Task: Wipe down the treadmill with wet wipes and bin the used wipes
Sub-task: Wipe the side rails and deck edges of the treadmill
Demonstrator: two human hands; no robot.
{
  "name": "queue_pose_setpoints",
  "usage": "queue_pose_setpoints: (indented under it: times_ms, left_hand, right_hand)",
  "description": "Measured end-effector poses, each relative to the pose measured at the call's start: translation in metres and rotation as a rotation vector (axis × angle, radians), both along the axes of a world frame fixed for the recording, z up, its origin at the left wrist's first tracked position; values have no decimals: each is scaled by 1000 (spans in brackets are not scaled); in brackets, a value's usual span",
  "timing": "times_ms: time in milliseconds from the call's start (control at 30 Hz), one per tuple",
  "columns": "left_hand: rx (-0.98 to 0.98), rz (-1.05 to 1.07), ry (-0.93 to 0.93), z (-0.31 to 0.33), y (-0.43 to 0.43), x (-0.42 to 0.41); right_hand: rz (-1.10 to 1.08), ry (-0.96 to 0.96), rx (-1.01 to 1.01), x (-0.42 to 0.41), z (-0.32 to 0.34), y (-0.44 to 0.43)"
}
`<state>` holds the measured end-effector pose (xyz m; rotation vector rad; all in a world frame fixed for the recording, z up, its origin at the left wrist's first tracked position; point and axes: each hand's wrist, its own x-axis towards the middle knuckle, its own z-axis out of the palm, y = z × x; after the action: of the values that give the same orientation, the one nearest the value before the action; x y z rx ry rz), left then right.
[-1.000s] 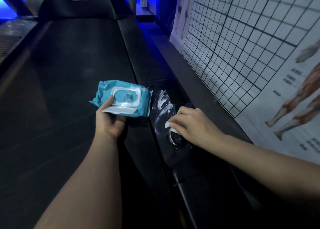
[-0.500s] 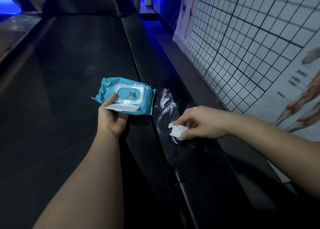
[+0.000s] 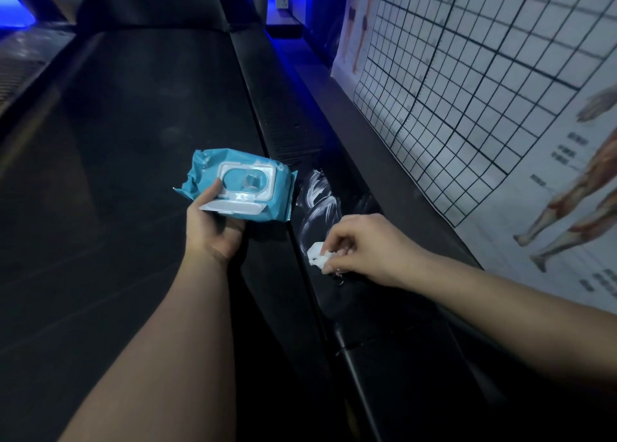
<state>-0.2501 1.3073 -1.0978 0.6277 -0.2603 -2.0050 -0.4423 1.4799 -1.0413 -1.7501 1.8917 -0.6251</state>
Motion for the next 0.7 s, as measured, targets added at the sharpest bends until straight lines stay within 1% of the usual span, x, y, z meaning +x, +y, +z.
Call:
queue_pose_setpoints:
  times_ms: [133, 167, 300, 367, 433, 567, 700]
  left_hand:
    - [5, 1, 0, 0, 0, 0]
    - [7, 0, 0, -1, 0, 0]
    - [3, -15, -3, 0, 0, 0]
    - [-3, -15, -2, -1, 0, 0]
    - [-2, -14, 0, -1, -1, 0]
    - [-11, -14, -4, 0, 0, 0]
    - [-1, -7, -10, 0, 0, 1]
  right_hand:
    - [-53, 157, -141, 0, -9, -3]
    - [-67, 172, -160, -2, -9, -3]
    - [-42, 191, -204, -8, 3, -1]
    - [-21, 117, -188, -10, 13, 0]
    - [70, 89, -173, -9, 18, -1]
    - [338, 189, -236, 0, -3, 1]
    - [437, 275, -269, -2, -17, 7]
